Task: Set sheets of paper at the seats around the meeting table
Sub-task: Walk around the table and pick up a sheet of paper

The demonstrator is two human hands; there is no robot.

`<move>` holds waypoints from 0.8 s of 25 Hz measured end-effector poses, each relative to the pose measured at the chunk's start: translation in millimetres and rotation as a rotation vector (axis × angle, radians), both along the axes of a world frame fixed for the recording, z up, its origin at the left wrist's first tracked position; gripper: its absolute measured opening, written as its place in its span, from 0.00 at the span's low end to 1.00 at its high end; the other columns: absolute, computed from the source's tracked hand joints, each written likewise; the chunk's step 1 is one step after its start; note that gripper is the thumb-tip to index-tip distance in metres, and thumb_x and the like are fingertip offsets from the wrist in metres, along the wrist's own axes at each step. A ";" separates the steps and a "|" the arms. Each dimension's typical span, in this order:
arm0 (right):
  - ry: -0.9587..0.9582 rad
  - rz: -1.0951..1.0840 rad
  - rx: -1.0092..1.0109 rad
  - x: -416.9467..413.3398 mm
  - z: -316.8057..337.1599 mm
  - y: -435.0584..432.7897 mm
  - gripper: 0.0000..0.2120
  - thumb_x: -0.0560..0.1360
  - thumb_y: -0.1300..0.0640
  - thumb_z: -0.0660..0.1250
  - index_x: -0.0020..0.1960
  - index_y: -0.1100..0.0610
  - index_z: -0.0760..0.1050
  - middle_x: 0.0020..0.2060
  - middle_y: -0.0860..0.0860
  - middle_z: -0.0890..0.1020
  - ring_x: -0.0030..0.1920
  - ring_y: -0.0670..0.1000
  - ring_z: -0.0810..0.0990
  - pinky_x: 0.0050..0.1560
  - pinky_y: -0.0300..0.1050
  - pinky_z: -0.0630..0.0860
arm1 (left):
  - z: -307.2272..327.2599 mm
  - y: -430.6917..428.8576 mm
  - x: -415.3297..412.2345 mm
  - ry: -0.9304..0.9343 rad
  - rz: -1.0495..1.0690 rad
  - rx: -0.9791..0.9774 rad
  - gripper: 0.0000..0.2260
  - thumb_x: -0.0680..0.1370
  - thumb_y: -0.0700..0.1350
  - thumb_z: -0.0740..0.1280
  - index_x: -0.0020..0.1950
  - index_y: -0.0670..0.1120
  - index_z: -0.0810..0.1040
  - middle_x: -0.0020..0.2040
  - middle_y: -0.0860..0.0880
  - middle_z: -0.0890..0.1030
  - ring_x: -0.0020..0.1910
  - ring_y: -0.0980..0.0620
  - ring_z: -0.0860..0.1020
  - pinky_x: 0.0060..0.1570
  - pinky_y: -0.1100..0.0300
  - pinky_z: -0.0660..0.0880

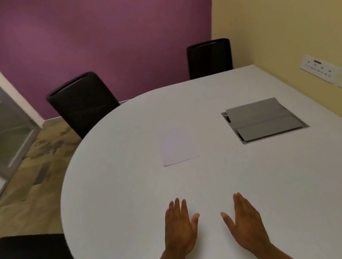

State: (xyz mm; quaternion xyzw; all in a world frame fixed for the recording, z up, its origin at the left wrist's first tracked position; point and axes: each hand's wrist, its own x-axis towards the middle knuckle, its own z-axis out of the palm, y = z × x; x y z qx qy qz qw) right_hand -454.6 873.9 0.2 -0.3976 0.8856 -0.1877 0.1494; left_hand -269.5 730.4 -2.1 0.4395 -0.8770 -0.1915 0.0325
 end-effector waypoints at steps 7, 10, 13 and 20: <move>-0.033 0.155 0.019 -56.3 1.5 -72.0 0.40 0.83 0.34 0.53 0.85 0.59 0.50 0.84 0.56 0.57 0.84 0.55 0.56 0.82 0.50 0.54 | 10.6 -39.6 -28.9 0.014 0.228 0.038 0.32 0.86 0.64 0.49 0.86 0.47 0.54 0.87 0.46 0.54 0.87 0.45 0.50 0.85 0.51 0.48; -0.079 0.151 0.001 -72.6 -0.8 -106.2 0.40 0.83 0.36 0.56 0.84 0.60 0.51 0.84 0.56 0.57 0.84 0.55 0.56 0.83 0.52 0.55 | 5.0 -71.6 -36.2 0.008 0.305 0.077 0.32 0.87 0.63 0.51 0.86 0.47 0.56 0.87 0.45 0.56 0.87 0.45 0.51 0.85 0.51 0.50; -0.090 0.160 0.021 -94.1 -6.4 -140.3 0.40 0.84 0.36 0.55 0.85 0.60 0.50 0.84 0.56 0.56 0.84 0.55 0.55 0.83 0.52 0.54 | -2.3 -108.4 -52.9 0.035 0.369 0.131 0.31 0.87 0.62 0.52 0.86 0.46 0.57 0.87 0.44 0.56 0.87 0.44 0.52 0.84 0.50 0.50; -0.089 0.191 0.065 -131.3 -33.4 -249.7 0.40 0.84 0.37 0.55 0.85 0.60 0.47 0.85 0.57 0.53 0.84 0.55 0.52 0.83 0.50 0.52 | -33.6 -214.8 -95.1 0.037 0.413 0.196 0.31 0.87 0.60 0.55 0.85 0.44 0.58 0.86 0.43 0.57 0.86 0.43 0.53 0.84 0.50 0.51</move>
